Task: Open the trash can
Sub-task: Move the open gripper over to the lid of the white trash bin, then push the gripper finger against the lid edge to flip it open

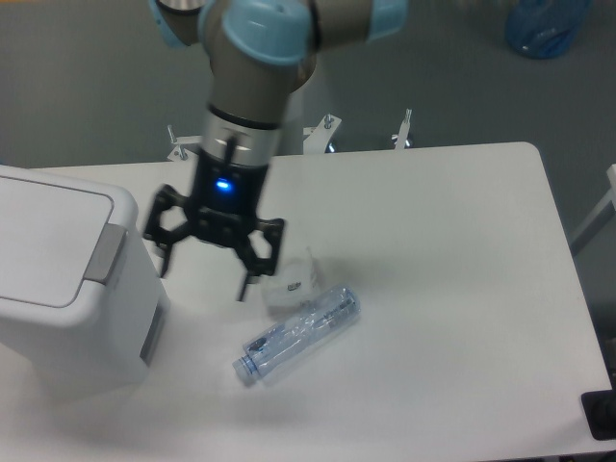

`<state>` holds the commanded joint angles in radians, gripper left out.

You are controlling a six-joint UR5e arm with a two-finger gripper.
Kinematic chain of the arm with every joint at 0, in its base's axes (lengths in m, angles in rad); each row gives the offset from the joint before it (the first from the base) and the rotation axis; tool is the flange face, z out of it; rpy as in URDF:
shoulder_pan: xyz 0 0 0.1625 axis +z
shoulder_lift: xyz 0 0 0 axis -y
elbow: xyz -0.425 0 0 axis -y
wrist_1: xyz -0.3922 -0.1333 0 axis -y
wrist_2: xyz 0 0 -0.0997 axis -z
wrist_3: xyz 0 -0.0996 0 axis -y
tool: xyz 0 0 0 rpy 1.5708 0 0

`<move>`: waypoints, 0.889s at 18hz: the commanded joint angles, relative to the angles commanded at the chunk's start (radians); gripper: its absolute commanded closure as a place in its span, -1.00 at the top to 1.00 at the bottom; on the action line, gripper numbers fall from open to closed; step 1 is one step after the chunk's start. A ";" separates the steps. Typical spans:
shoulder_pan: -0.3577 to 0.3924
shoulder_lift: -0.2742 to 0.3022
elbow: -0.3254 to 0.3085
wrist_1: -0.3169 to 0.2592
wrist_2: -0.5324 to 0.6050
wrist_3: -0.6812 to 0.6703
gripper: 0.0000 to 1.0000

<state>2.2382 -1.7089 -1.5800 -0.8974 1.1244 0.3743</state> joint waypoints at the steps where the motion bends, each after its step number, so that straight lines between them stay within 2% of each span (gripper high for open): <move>1: -0.009 0.003 -0.003 0.000 0.000 0.000 1.00; 9: -0.019 -0.008 -0.041 0.003 0.006 0.008 1.00; 16: -0.029 -0.008 -0.049 0.002 0.006 0.003 1.00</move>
<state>2.2090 -1.7165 -1.6291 -0.8958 1.1305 0.3774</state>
